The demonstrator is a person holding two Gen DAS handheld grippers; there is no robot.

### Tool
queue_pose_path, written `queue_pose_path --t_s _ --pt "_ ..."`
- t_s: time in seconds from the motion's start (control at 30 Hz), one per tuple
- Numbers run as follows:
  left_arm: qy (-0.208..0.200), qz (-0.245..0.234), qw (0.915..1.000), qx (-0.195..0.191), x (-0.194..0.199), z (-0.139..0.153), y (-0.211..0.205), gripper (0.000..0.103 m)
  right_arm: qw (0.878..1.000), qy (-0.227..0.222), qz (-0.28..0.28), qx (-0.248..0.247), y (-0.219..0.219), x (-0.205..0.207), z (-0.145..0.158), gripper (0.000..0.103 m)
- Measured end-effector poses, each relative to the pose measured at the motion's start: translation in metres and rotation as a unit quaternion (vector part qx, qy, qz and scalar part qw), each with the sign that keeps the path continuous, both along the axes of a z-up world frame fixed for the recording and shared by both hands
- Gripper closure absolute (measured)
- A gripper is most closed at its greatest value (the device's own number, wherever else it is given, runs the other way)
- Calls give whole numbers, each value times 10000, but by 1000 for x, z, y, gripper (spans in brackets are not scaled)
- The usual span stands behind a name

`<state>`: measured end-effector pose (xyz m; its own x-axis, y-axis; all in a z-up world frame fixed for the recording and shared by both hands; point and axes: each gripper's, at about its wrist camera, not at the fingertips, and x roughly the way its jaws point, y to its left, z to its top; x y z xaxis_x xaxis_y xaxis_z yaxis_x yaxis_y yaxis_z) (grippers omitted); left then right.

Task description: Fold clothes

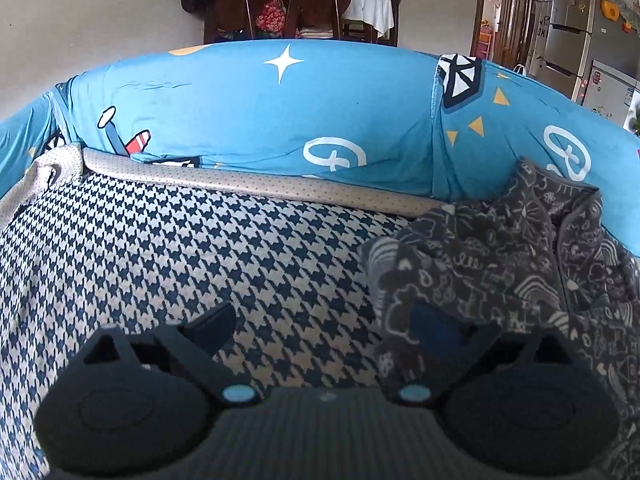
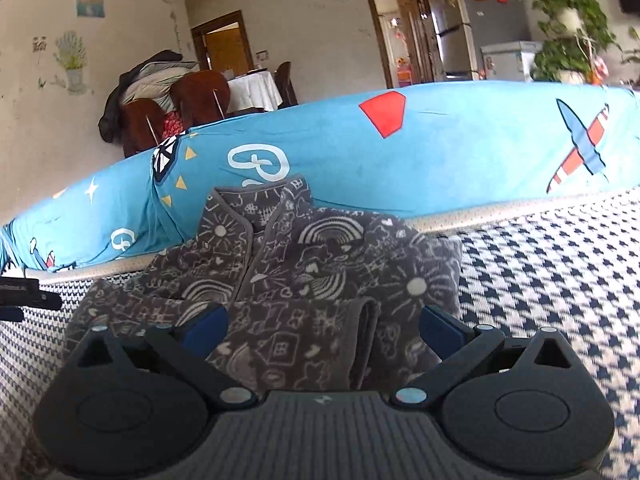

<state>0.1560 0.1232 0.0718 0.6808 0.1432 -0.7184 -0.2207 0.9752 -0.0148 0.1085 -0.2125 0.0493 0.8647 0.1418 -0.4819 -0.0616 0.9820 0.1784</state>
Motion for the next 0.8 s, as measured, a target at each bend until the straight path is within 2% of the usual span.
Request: queue_pose_path --t_s 0.07,0.23,0.4,0.53,0.63,0.73,0.8 --pt "60 88 9999 -16 2 -3 5 5 10000 -21 43 -65 -3 8 -2 6" --pt "-55 10 10000 27 0 -4 8 0 9998 141 60 134 -17 28 -10 18" --pt "-109 -47 9999 -20 1 -6 9 0 9984 424 386 13 -13 44 -21 44" --pt "-102 -74 9999 -11 2 -8 10 0 9975 516 464 -93 -4 51 -26 46" --pt "-45 -88 9999 66 3 -12 9 0 9972 578 455 -127 -1 53 -29 55" --pt "11 -71 10000 69 5 -14 10 0 9971 618 420 -175 1 55 -30 70" --pt "36 -5 10000 49 6 -16 12 0 9971 608 372 -254 2 54 -28 90"
